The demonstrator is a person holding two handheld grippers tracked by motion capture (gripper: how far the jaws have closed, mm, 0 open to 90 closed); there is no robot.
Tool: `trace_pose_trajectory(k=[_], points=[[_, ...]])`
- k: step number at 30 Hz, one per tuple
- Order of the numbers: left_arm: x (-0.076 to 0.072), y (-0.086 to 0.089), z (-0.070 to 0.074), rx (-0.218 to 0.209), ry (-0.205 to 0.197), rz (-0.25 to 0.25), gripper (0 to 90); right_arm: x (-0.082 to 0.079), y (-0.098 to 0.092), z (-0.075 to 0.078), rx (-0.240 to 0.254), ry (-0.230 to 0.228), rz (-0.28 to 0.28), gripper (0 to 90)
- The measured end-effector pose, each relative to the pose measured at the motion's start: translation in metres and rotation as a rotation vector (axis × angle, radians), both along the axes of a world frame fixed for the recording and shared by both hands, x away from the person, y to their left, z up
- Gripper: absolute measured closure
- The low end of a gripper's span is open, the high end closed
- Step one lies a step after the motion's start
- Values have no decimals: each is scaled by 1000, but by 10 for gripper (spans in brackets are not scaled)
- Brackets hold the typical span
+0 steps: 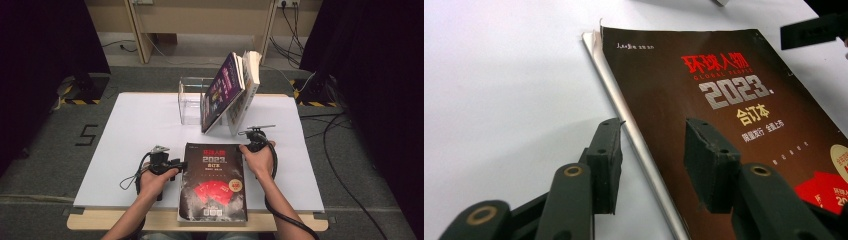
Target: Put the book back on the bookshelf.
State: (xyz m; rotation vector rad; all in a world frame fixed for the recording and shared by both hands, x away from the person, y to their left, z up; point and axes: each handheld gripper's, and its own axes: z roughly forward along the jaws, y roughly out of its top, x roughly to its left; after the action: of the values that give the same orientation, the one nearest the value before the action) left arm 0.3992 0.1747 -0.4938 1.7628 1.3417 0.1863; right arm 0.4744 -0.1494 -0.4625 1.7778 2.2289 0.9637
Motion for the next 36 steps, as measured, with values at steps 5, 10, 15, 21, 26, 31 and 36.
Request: trace_pose_trajectory(k=[5,10,15,21,26,31,36], points=[[3,-2,0,9,3,3,568,8,1,-1,0,11,-4,682],[6,-3,-2,14,7,7,566,17,-1,-6,-12,18,-16,645],[6,-3,-2,13,7,8,566,22,2,-6,-8,31,-18,629],[6,-3,-2,14,6,6,567,27,4,-8,-10,22,-5,619],[6,-3,-2,17,6,2,571,28,4,-8,-2,28,-10,614],[6,-3,-2,17,4,1,574,29,4,-9,2,22,-3,605],[6,-3,-2,19,2,-1,576,29,2,-10,6,11,6,601]])
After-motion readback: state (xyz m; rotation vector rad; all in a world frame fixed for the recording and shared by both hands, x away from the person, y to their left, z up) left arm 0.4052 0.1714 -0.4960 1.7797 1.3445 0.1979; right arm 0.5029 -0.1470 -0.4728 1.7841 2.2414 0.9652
